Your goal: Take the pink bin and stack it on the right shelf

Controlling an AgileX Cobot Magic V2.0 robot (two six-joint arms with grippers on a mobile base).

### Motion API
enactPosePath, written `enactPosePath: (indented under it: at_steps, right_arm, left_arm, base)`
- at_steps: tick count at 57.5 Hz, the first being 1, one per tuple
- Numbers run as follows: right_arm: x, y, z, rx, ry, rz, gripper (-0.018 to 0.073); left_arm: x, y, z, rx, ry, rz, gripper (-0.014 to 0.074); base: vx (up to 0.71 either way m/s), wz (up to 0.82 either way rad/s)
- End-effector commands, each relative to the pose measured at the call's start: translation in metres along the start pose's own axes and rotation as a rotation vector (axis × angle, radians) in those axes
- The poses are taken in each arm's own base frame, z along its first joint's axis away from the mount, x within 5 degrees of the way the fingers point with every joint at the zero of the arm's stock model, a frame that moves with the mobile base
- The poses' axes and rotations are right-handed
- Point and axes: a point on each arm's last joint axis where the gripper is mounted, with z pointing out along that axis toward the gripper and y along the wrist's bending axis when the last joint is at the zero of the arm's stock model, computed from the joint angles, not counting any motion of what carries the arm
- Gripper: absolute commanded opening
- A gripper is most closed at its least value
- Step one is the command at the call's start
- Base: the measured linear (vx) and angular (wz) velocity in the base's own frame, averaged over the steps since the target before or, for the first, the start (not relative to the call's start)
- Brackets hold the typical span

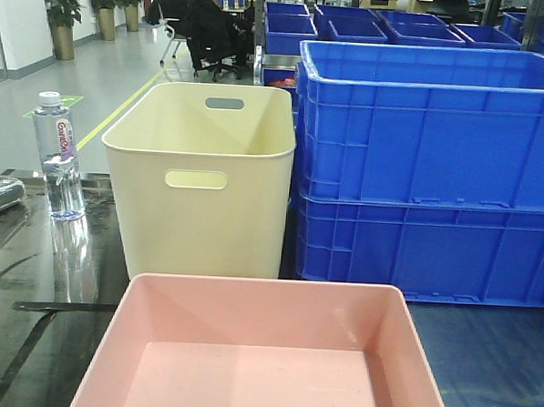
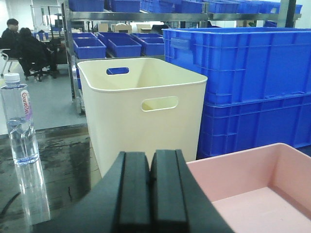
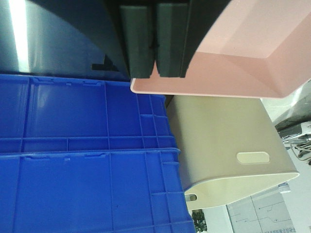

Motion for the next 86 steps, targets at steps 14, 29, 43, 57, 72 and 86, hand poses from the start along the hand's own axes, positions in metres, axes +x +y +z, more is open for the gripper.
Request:
enactPosePath:
  at_steps: [14, 29, 43, 57, 72, 86]
  right_arm:
    - [-0.009, 0.001, -0.005, -0.001, -0.045, -0.022, -0.0011]
    - [-0.009, 0.001, -0.005, -0.001, -0.045, -0.022, -0.0011]
    - [-0.009, 0.001, -0.005, -0.001, -0.045, -0.022, -0.0011]
    - [-0.009, 0.001, -0.005, -0.001, -0.045, -0.022, -0.0011]
    - [-0.009, 0.001, -0.005, -0.002, -0.047, -0.021, -0.0011]
    - [-0.009, 0.001, -0.005, -0.002, -0.048, -0.021, -0.0011]
  left_arm:
    - [-0.004, 0.000, -0.008, -0.014, -0.072, -0.021, -0.0009]
    - [-0.004, 0.001, -0.009, -0.031, -0.072, 0.041, -0.0008]
    - [0.045, 0.014, -0.028, -0.200, -0.104, 0.086, -0.0008]
    - [0.138, 0.025, -0.038, -0.346, -0.154, 0.101, -0.0008]
    - [0.187, 0.027, -0.042, -0.373, 0.072, 0.060, -0.0008]
    - [0.187, 0.027, -0.043, -0.373, 0.073, 0.060, -0.0008]
  base:
    - [0.00, 0.00]
    - [0.00, 0.00]
    - [0.00, 0.00]
    - [0.00, 0.00]
    - [0.00, 0.00]
    - [0.00, 0.00]
